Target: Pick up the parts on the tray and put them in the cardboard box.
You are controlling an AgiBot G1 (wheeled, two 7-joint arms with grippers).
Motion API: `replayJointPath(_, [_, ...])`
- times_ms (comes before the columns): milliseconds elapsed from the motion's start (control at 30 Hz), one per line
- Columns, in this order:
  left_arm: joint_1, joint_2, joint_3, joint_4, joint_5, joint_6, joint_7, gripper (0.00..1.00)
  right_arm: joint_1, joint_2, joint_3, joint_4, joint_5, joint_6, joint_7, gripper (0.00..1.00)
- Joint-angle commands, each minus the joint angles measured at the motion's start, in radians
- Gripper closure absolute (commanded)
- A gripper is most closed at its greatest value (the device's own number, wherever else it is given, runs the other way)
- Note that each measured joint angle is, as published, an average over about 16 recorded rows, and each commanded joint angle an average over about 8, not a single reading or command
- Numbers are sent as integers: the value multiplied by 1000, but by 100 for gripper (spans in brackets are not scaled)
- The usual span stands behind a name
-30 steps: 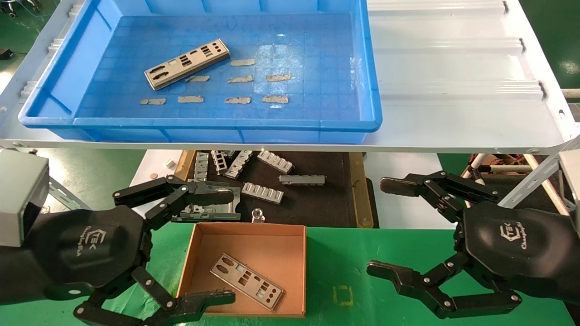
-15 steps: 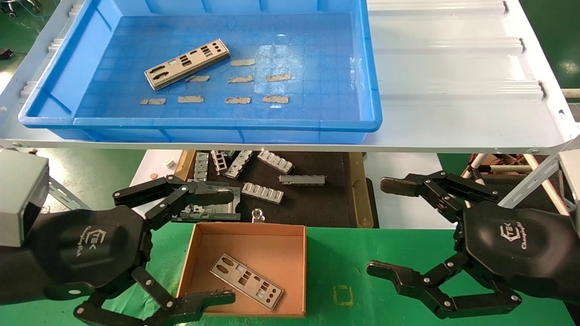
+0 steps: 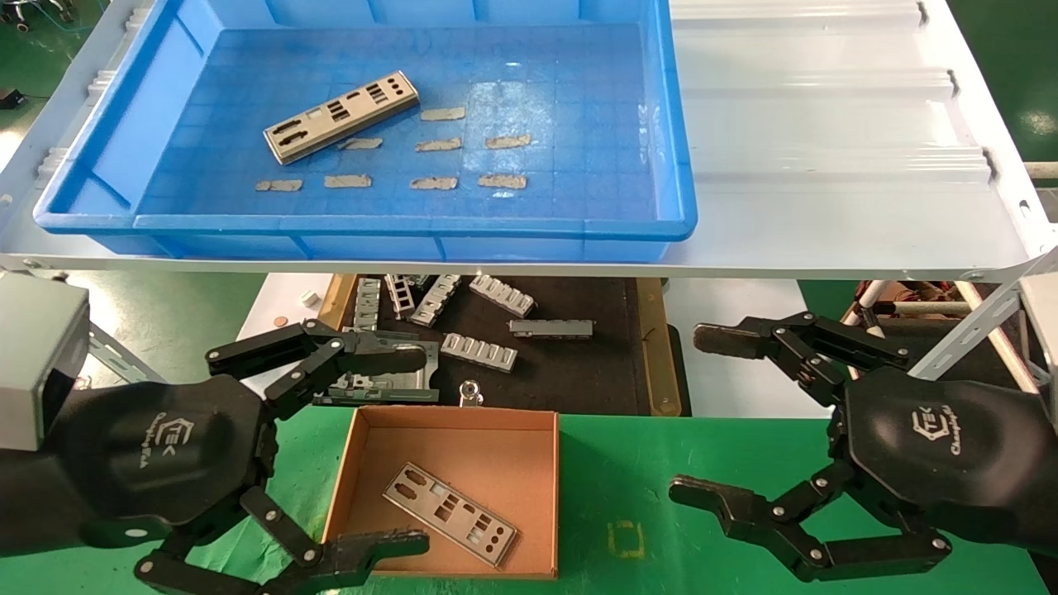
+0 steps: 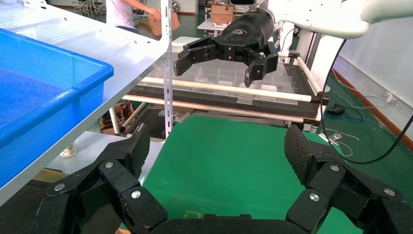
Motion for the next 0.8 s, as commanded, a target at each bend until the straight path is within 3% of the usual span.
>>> replayJointPath(33, [0,0,0,0,0,0,0,0,0,0,0,0,0,0,0,0])
replayJointPath(800, [0,0,0,0,0,0,0,0,0,0,0,0,0,0,0,0])
